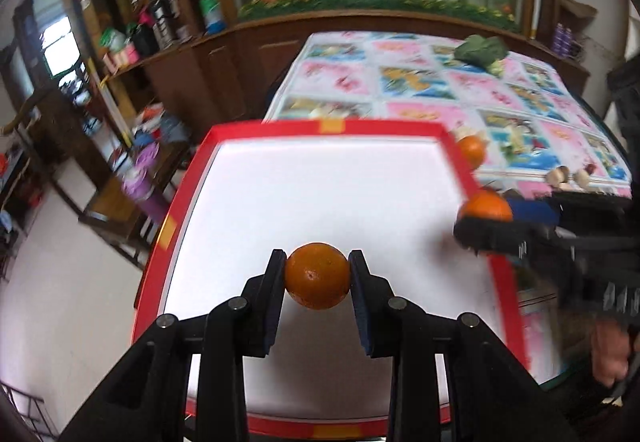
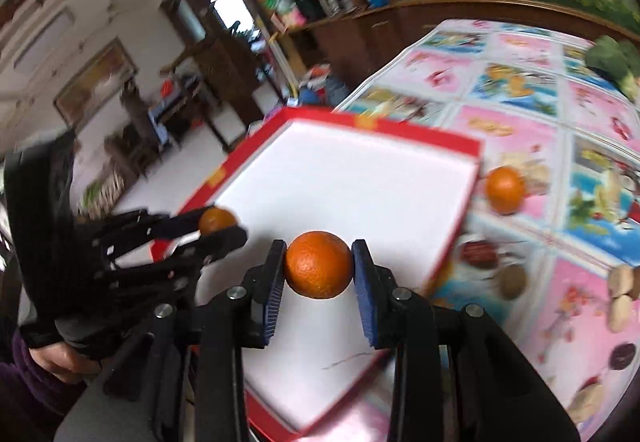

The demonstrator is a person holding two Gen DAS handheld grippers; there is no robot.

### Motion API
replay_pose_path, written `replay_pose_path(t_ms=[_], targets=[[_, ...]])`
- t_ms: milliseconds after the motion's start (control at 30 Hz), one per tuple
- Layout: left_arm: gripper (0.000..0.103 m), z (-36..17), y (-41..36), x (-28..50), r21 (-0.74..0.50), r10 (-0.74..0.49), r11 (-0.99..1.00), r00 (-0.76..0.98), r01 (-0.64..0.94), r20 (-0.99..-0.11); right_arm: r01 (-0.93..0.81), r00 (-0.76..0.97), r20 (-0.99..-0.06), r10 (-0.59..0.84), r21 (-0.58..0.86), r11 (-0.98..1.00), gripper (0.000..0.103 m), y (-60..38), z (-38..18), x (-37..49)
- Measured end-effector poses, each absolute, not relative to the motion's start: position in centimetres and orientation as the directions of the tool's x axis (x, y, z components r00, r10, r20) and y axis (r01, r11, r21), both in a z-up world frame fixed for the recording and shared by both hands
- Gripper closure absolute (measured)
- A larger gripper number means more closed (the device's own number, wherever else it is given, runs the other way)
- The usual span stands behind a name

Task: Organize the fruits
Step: 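Carry both oranges over the white tray and open both grippers to drop them, then grasp a beige bread ball with the left gripper while the right grasps a red date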

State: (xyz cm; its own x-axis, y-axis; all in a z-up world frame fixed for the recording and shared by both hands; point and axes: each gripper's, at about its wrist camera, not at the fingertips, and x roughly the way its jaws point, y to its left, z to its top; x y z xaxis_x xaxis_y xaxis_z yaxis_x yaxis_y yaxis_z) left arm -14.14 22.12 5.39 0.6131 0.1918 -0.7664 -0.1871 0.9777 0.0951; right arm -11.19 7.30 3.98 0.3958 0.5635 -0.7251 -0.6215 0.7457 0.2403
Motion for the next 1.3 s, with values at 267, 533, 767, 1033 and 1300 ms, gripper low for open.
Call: replay_pose_path(t_ms=[267, 533, 767, 1033, 1300], targets=[[0.072, 3.7, 23.6, -14.8, 0.115, 0.216, 0.972, 0.588, -0.204, -0.780, -0.630, 0.359, -0.773, 0.523, 0.213, 0.747, 0.068, 9.2, 1.9, -11.6], [0.070, 2.8, 24.1, -15.1, 0.132, 0.237, 0.966, 0.561, -0.222, -0.793, -0.615, 0.360, -0.808, 0.465, 0.169, 0.770, 0.067, 9.9, 0.7, -11.6], [0.026, 3.4, 24.0, -15.4, 0.155, 0.282, 0.952, 0.558, -0.264, -0.781, -0.616, 0.395, -0.795, 0.461, 0.143, 0.775, 0.046, 9.1, 2.1, -12.2], [0.024, 6.3, 19.6, -15.2, 0.122, 0.223, 0.973, 0.660, -0.197, -0.717, -0.539, 0.558, -0.672, 0.487, 0.152, 0.828, 0.040, 0.7, 7.4, -12.1], [0.023, 6.4, 9.5, -13.0, 0.053, -0.028, 0.994, 0.672, 0.100, -0.740, -0.233, 0.708, -0.669, 0.225, 0.079, 0.969, 0.039, -13.9, 8.4, -10.8]])
